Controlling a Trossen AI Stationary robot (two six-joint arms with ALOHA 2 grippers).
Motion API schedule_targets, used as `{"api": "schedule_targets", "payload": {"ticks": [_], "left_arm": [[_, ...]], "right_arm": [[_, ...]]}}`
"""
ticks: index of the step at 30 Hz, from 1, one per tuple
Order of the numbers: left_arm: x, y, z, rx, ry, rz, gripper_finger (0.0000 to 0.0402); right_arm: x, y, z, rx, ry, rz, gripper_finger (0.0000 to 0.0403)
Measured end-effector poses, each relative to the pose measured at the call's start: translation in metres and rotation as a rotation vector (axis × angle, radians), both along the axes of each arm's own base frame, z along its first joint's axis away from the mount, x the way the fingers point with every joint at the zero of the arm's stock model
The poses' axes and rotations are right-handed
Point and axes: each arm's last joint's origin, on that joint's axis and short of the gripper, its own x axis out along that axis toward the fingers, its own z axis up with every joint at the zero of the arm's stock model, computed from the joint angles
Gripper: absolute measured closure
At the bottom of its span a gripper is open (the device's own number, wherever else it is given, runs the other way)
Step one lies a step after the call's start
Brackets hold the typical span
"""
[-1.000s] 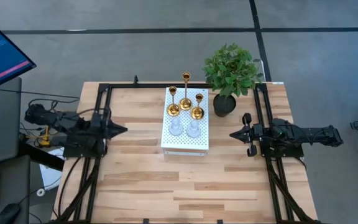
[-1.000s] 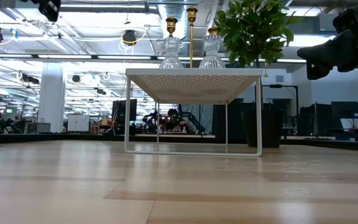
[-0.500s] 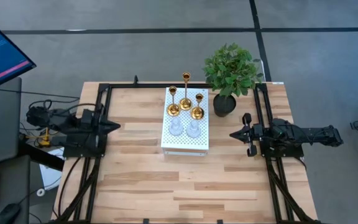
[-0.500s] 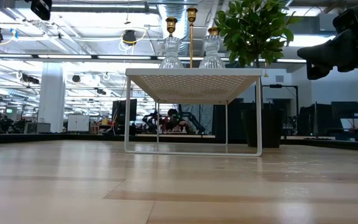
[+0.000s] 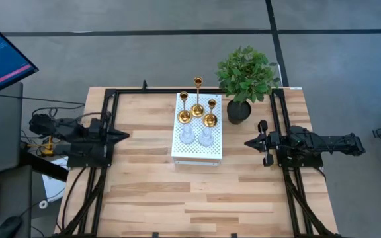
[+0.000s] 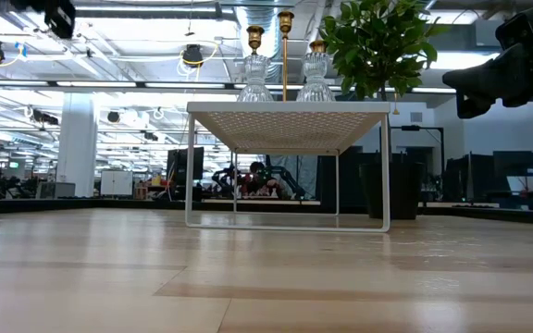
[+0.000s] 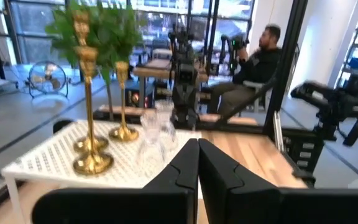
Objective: Pick & Place candle stick holders
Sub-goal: Return to Home Position
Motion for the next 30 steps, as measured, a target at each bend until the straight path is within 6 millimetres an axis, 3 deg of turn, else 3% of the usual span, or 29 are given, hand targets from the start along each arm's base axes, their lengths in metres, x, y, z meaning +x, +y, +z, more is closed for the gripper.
{"api": "schedule_targets", "payload": {"ticks": [8, 24, 30], "left_arm": [[0.020, -0.008, -0.028, 0.013, 0.004, 0.002, 0.0394], [0.051, -0.022, -0.103, 0.088, -0.003, 0.015, 0.0394], [0.052, -0.023, -0.107, 0.090, 0.014, 0.010, 0.0394]], "right_arm": [[0.000, 0.000, 0.000, 0.000, 0.001, 0.000, 0.0403], [0.000, 0.000, 0.000, 0.000, 0.000, 0.000, 0.0403], [0.000, 0.000, 0.000, 0.000, 0.000, 0.000, 0.0403]]}}
